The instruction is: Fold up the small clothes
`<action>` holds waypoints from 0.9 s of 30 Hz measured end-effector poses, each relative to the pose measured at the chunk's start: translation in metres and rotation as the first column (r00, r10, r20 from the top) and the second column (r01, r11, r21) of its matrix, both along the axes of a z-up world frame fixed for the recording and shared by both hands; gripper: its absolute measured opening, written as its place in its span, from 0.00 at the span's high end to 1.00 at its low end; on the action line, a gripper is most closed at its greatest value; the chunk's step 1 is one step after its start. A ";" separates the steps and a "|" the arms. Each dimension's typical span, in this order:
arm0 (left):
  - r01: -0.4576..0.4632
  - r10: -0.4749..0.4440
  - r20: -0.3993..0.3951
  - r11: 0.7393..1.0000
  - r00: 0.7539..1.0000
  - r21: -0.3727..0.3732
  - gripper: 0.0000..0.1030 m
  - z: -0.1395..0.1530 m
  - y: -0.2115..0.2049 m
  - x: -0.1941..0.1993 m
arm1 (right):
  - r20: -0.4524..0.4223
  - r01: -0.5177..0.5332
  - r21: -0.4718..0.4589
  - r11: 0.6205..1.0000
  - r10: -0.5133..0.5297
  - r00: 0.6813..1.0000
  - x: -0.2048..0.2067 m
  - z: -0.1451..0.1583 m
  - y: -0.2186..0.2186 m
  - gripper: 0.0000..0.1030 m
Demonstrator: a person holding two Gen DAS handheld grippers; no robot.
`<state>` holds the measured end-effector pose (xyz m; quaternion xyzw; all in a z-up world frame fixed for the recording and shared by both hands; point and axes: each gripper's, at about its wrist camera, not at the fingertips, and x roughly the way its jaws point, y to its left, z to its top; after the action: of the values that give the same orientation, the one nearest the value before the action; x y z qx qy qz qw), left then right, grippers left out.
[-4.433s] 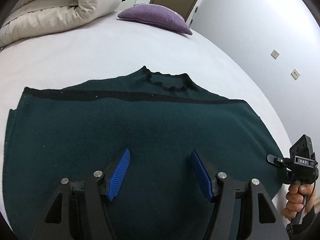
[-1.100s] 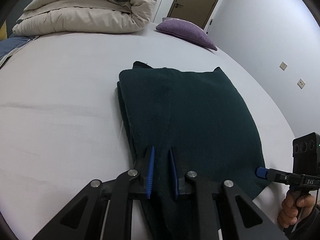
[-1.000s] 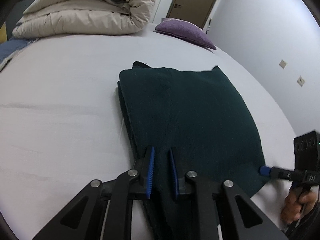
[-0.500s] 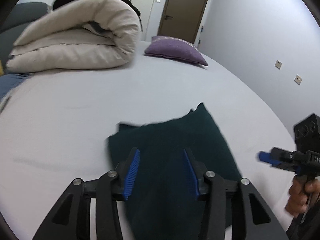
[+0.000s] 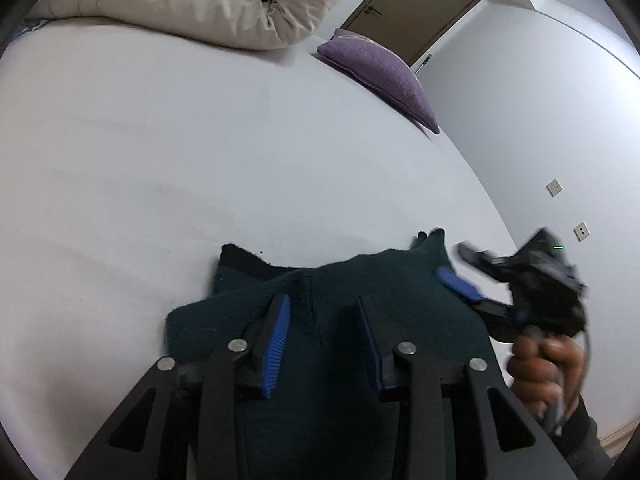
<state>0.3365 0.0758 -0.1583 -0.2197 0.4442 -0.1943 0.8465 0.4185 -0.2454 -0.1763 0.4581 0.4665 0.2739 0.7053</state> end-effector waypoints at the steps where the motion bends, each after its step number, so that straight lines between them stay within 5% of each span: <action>1: 0.000 0.000 0.001 1.000 1.000 0.001 0.65 -0.001 -0.001 -0.001 | -0.051 0.026 -0.033 0.999 -0.028 0.998 0.010 -0.012 -0.008 0.71; 4: 0.001 -0.001 0.008 1.000 1.000 -0.024 0.65 -0.003 0.003 -0.005 | -0.119 0.054 0.005 0.999 -0.053 0.991 0.027 -0.039 -0.023 1.00; 7: -0.017 0.017 -0.007 0.996 1.000 -0.092 0.74 -0.008 0.014 -0.003 | -0.097 0.120 0.020 0.993 -0.117 0.988 0.023 -0.043 -0.042 1.00; 12: -0.037 0.035 -0.017 0.989 0.999 -0.144 0.77 -0.013 0.023 -0.008 | -0.042 0.186 -0.059 0.981 -0.189 0.981 -0.005 -0.015 -0.057 0.83; 15: -0.038 0.036 -0.012 0.991 0.999 -0.125 0.77 -0.012 0.022 -0.009 | 0.057 0.091 0.076 0.993 -0.095 0.994 -0.039 0.019 -0.040 0.72; 17: -0.038 0.037 -0.013 0.991 0.999 -0.129 0.77 -0.012 0.021 -0.009 | 0.113 -0.034 0.108 0.994 0.022 0.993 -0.060 0.034 -0.011 0.56; 20: -0.035 0.033 -0.019 0.987 0.999 -0.154 0.78 -0.012 0.022 -0.011 | 0.114 -0.202 0.126 0.971 0.188 0.976 -0.085 0.026 0.033 0.56; 22: -0.035 0.031 -0.025 0.984 0.999 -0.172 0.79 -0.013 0.026 -0.014 | 0.096 -0.265 0.058 0.963 0.258 0.961 -0.096 0.009 0.046 0.61; 27: -0.044 0.038 -0.030 0.976 0.999 -0.211 0.79 -0.012 0.039 -0.032 | 0.022 -0.194 0.149 0.970 0.193 0.981 -0.121 -0.021 -0.002 0.65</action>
<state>0.3044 0.1143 -0.1700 -0.3202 0.4271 -0.2202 0.8164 0.2976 -0.2474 -0.1971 0.4613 0.4845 0.3774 0.6404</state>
